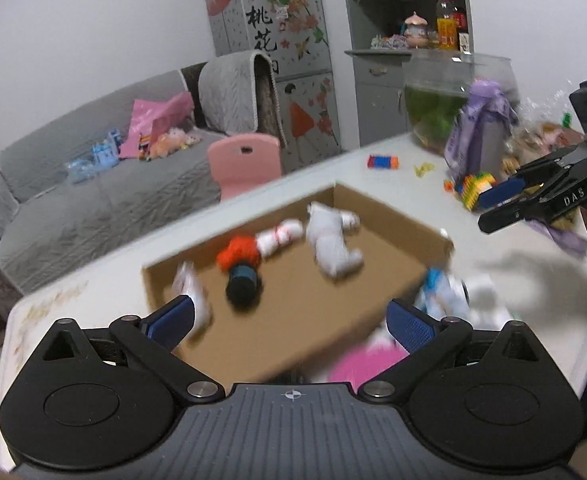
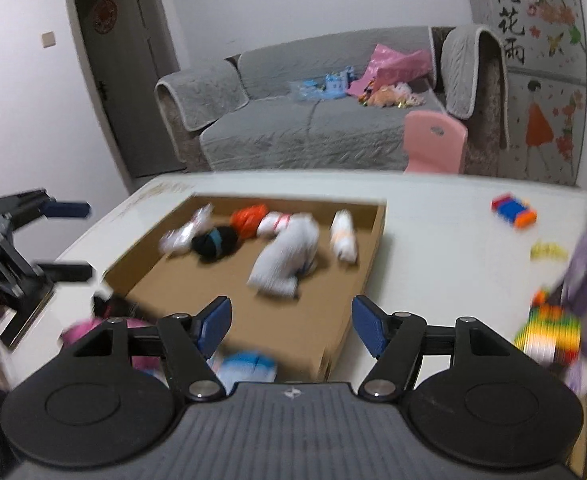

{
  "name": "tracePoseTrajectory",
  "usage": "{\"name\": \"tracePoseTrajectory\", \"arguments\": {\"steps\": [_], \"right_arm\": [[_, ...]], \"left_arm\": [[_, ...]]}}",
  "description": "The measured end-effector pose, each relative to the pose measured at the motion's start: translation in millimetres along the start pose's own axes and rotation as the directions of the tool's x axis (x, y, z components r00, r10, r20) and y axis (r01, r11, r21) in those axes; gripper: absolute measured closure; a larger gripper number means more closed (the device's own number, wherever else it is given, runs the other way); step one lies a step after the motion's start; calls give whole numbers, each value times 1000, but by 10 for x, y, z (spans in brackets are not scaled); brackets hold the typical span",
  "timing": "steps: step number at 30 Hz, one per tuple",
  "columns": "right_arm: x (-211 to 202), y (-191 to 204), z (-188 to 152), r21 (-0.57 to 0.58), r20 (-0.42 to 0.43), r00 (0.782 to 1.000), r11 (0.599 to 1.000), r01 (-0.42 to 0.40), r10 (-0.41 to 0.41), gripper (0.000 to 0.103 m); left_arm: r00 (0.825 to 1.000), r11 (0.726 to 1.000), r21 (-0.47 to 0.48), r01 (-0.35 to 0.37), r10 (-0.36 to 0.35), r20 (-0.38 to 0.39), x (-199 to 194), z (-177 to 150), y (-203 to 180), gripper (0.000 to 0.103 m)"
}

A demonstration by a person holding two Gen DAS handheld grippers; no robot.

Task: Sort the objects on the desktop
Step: 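Open both tools to drop the grey knit sock and white roll into the box, then grasp the black sock bundle with the left tool while the right tool grasps the white blue-banded sock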

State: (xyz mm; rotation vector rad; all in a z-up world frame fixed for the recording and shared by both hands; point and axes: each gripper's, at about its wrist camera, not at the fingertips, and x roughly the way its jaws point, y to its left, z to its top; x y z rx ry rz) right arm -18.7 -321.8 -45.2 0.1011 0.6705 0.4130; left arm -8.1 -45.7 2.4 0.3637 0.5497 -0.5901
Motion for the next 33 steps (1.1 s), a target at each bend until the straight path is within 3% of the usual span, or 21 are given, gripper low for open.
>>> {"name": "tracePoseTrajectory", "arguments": {"steps": [10, 15, 18, 28, 33], "right_arm": [[76, -49, -407, 35, -40, 998, 998, -56, 58, 39], [255, -99, -469, 48, -58, 997, 998, -45, 48, 39], [374, -48, -497, 0, -85, 996, 1000, -11, 11, 39], [481, -4, -615, -63, -104, 995, 998, 1, -8, 38], [492, -19, -611, -74, -90, 996, 997, -1, -5, 37]], "left_arm": [[982, 991, -1, 136, -135, -131, -368, -995, -176, 0], [967, 978, -97, 186, -200, -156, -303, -1137, -140, 0], [957, 963, -157, 219, -243, -156, -251, -1212, -150, 0], [956, 963, -218, 157, -203, -210, 15, -1259, -198, 0], [961, 974, -189, 124, -166, -223, 78, -1253, -263, 1]]}}
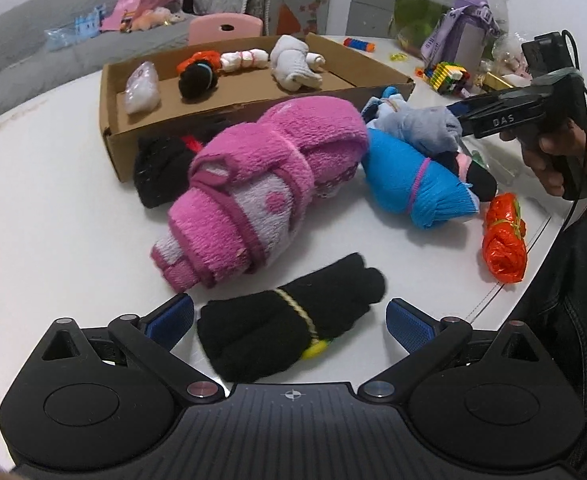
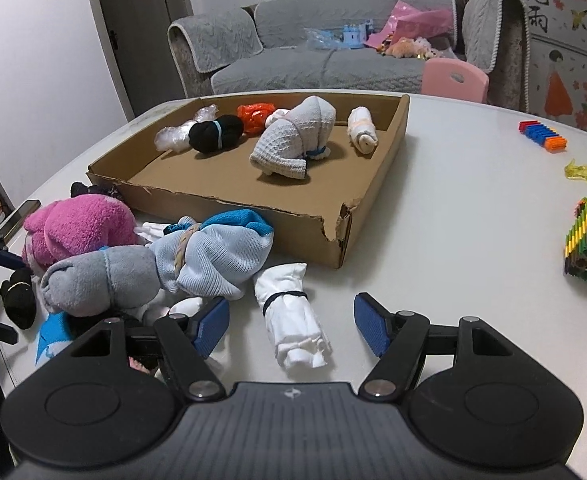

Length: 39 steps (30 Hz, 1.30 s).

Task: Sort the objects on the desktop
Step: 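Grasp the black sock bundle with the left tool while the right tool grasps the white blue-banded sock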

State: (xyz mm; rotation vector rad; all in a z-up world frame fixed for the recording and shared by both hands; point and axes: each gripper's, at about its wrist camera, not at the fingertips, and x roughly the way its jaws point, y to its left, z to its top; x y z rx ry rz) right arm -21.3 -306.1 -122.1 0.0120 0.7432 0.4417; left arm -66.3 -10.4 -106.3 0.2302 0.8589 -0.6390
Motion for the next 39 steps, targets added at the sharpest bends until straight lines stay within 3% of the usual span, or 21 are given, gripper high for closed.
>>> {"name": "tracePoseTrajectory", "arguments": {"steps": [6, 9, 11, 13, 23, 28, 39], "right_arm": [[-17, 39, -30, -32, 13, 1000, 999, 14, -14, 39], [-35, 53, -37, -42, 13, 1000, 999, 25, -25, 47], [-51, 65, -37, -52, 12, 999, 998, 36, -35, 71], [-60, 59, -28, -46, 7, 999, 998, 33, -33, 82], [-171, -47, -47, 1, 10, 1000, 1000, 21, -21, 83], [-331, -133, -6, 37, 44, 999, 999, 4, -6, 83], [-714, -468, 130, 114, 109, 994, 993, -23, 10, 83]], "left_arm": [[999, 999, -7, -46, 46, 6, 21, -2, -78, 2], [999, 999, 9, -54, 54, 6, 7, -13, -127, 5], [998, 998, 19, -57, 56, 13, -18, -21, -154, 14], [999, 999, 13, -39, 39, 17, -56, -17, -159, 26], [1000, 1000, 13, 6, -6, 13, -89, 1, -255, 40], [999, 1000, -5, 25, -25, 41, -186, 20, -254, 40], [993, 998, -29, -52, 55, 106, -615, 200, 73, 40]]}}
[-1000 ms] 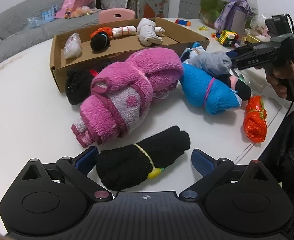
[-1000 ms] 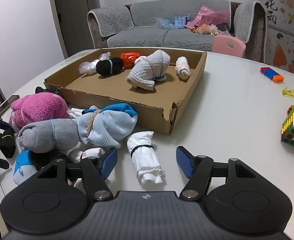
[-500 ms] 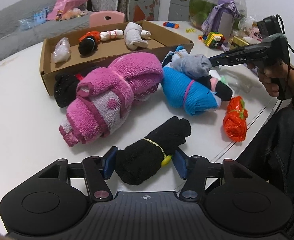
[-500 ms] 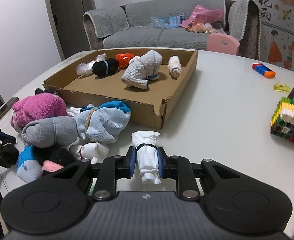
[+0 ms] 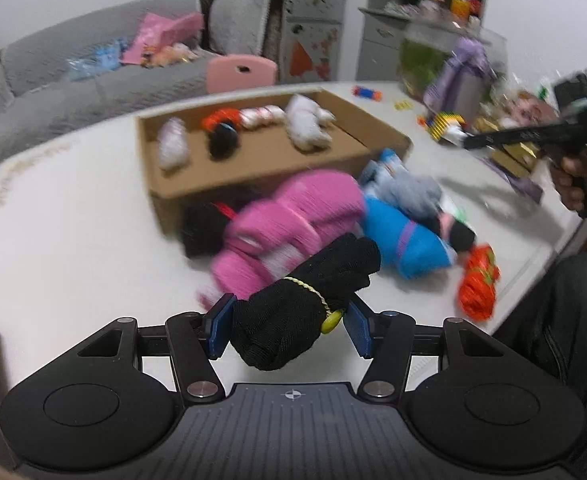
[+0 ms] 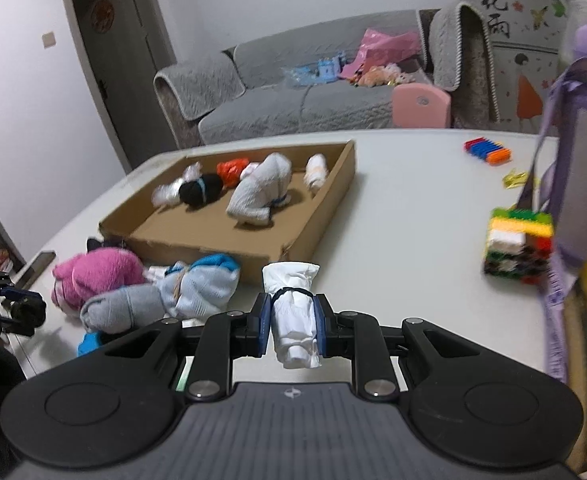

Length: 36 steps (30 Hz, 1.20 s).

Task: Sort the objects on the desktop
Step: 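Carry both held socks down into the cardboard box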

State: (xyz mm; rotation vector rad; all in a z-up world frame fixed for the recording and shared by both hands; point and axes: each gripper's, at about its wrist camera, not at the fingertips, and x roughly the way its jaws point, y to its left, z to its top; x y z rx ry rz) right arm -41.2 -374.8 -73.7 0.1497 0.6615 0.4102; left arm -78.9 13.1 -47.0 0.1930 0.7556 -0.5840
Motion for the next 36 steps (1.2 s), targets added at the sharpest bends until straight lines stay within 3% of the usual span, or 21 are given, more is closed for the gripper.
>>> {"name": "tracePoseTrajectory", "arguments": {"steps": [11, 22, 36], "right_arm": [[-231, -64, 473, 18, 83, 996, 999, -38, 37, 83], [183, 381, 1080, -72, 87, 988, 990, -123, 129, 83], [767, 656, 1402, -116, 31, 979, 974, -195, 200, 83]], "left_arm": [[993, 997, -7, -83, 83, 85, -243, 653, 407, 40], [989, 996, 14, -93, 91, 112, 36, 1427, 532, 40], [994, 997, -18, -81, 82, 72, 602, 1617, 710, 39]]}}
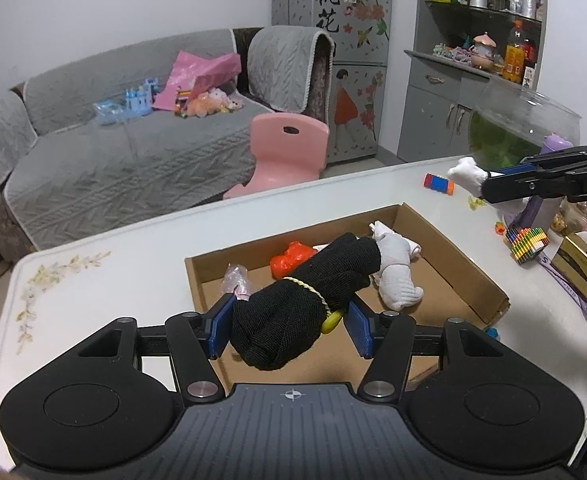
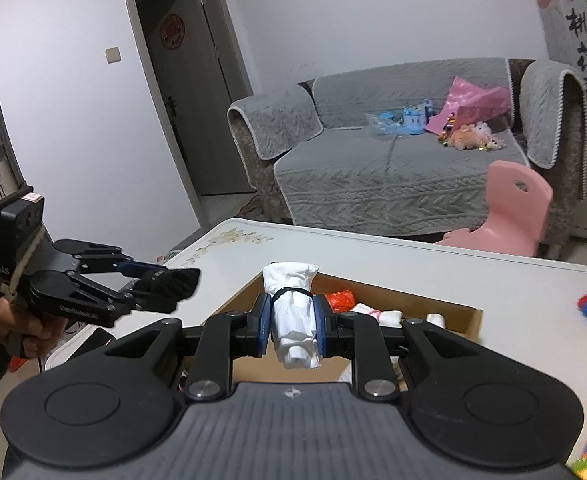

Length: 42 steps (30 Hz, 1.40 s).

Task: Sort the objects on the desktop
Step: 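Carry both held socks down into the cardboard box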

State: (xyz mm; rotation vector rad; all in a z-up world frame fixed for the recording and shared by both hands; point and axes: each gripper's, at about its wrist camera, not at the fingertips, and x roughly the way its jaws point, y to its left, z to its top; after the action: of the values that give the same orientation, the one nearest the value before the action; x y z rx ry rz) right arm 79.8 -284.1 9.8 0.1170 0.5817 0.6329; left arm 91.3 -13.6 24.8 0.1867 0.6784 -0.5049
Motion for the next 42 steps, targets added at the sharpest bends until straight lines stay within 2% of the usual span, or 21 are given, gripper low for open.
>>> {"name": "tracePoseTrajectory", "arguments": {"steps": [10, 22, 33, 42], "right_arm": [[477, 5, 21, 19, -78, 997, 1000, 7, -6, 83], [920, -48, -144, 33, -178, 984, 999, 40, -33, 83], [1155, -96, -212, 24, -233, 970, 997, 76, -69, 83], [1225, 39, -318, -12, -285, 958, 999, 33, -35, 83]], "left_arm": [[998, 1000, -16, 18, -19, -66, 497, 19, 30, 39], [988, 999, -14, 32, -33, -151, 918, -201, 67, 39], [983, 1000, -10, 22, -23, -184, 1040, -358, 95, 39], [982, 1000, 12, 11, -9, -189, 1037, -403, 117, 39]]}}
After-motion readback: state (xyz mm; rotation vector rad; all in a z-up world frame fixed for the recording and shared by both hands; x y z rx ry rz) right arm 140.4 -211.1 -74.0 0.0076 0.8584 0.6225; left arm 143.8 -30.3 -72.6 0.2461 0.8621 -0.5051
